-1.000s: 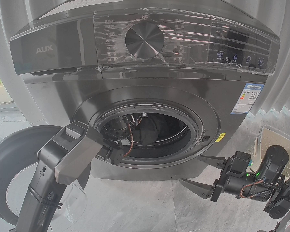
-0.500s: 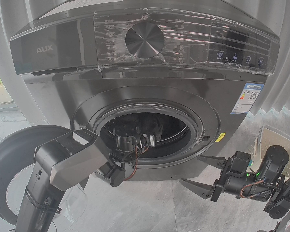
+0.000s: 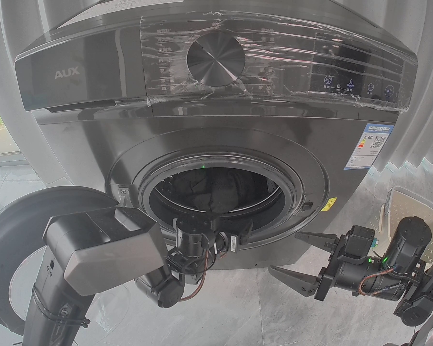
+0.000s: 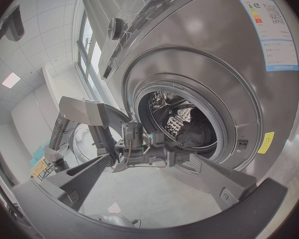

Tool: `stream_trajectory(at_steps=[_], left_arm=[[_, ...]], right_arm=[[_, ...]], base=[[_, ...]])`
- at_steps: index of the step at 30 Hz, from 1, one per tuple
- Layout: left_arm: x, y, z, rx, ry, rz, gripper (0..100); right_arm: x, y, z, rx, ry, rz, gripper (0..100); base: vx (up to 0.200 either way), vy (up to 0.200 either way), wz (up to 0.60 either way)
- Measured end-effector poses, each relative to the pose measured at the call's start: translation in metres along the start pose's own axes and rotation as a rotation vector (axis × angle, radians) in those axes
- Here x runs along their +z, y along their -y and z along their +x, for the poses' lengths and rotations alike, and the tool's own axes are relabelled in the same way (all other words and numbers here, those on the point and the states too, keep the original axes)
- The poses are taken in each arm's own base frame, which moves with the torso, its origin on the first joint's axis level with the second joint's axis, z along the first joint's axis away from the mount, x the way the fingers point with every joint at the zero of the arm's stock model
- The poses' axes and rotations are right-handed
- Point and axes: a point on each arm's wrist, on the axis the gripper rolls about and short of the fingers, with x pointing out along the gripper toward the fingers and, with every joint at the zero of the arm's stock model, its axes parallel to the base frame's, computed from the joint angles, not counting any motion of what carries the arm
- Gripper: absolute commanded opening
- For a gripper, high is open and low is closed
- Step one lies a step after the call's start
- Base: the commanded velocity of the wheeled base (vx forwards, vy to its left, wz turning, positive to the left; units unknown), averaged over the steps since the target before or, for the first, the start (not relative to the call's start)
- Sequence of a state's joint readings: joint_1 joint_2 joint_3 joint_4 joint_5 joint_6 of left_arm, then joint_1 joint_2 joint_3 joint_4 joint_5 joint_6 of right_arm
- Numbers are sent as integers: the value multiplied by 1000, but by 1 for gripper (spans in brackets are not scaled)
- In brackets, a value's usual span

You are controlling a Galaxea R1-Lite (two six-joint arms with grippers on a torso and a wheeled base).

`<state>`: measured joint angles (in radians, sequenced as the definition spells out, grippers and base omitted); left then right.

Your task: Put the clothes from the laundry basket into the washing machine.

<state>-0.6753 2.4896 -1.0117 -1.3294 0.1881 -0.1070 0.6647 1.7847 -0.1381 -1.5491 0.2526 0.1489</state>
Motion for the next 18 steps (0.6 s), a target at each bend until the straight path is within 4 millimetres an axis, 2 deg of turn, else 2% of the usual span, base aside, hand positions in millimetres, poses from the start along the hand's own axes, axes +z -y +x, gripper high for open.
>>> stream_trajectory(at_steps=[4,9,13,18], left_arm=[[-6,9,-22,-38,-22,9,100],[-4,24,-53,-108,-24,15,100],[9,38,-83,-169,-18,1,100],[35,51,-120,-234,18,-31,100]], right_arm=[[0,0,0,1,0,0,100],[0,0,0,1,0,0,100],[0,0,0,1,0,0,100],[0,0,0,1,0,0,100]], base=[[0,0,0],[0,0,0],[0,0,0],[0,0,0]])
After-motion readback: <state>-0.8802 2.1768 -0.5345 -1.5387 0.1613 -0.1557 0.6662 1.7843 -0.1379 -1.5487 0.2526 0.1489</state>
